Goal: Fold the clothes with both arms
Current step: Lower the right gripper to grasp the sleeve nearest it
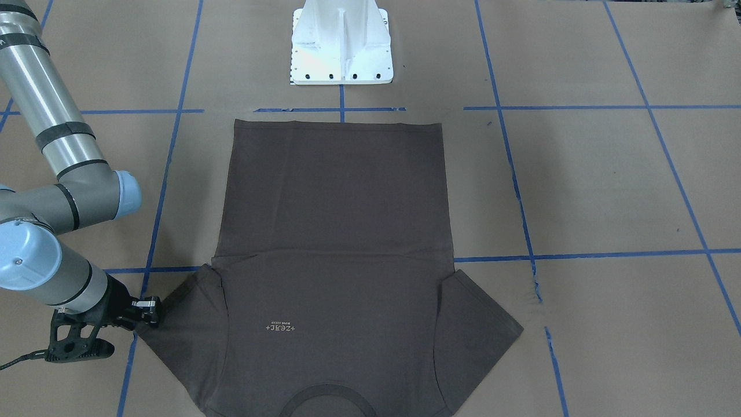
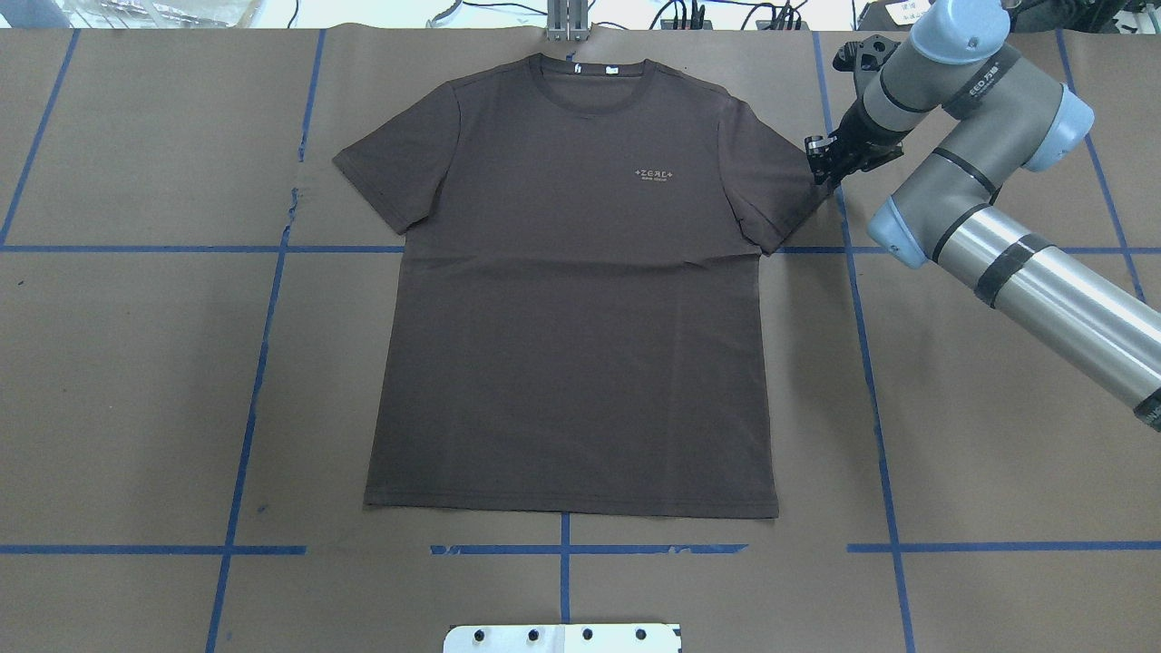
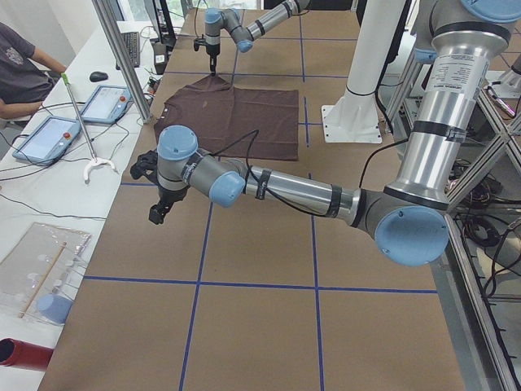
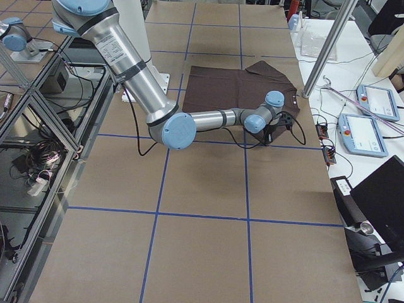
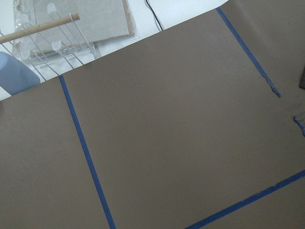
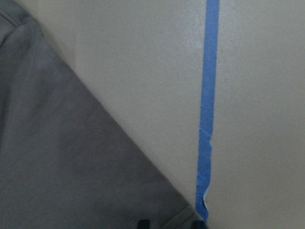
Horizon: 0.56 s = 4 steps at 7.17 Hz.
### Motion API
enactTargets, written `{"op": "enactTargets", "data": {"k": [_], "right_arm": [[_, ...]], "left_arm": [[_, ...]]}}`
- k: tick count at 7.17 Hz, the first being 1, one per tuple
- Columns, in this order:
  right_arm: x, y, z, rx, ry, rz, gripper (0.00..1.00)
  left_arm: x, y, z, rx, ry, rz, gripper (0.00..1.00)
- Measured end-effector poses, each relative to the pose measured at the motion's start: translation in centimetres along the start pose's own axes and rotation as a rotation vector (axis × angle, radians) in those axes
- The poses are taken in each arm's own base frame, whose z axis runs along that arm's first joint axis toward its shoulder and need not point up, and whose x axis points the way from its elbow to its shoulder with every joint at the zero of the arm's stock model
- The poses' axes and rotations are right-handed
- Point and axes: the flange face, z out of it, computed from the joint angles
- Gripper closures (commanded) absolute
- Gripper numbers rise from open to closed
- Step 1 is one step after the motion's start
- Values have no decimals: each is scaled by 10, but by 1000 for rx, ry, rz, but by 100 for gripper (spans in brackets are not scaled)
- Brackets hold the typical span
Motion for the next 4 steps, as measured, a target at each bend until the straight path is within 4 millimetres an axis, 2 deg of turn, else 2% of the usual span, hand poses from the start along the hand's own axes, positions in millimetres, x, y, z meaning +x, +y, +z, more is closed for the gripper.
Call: {"op": "enactTargets", "data": {"k": [1,2,3,4], "right_arm": [[-2,-1,-1,-1,1,-1,100],[-3,-2,-2,0,1,-1,14],[-3,-2,-2,0,2,0,0],[-2,-2,-2,-1,3,1,0]], "left_arm": [[0,-1,0,1,0,1,0],[1,-2,-1,1,0,0,0],[1,-2,-1,2,0,0,0],[1,-3,-1,3,0,1,0]]}}
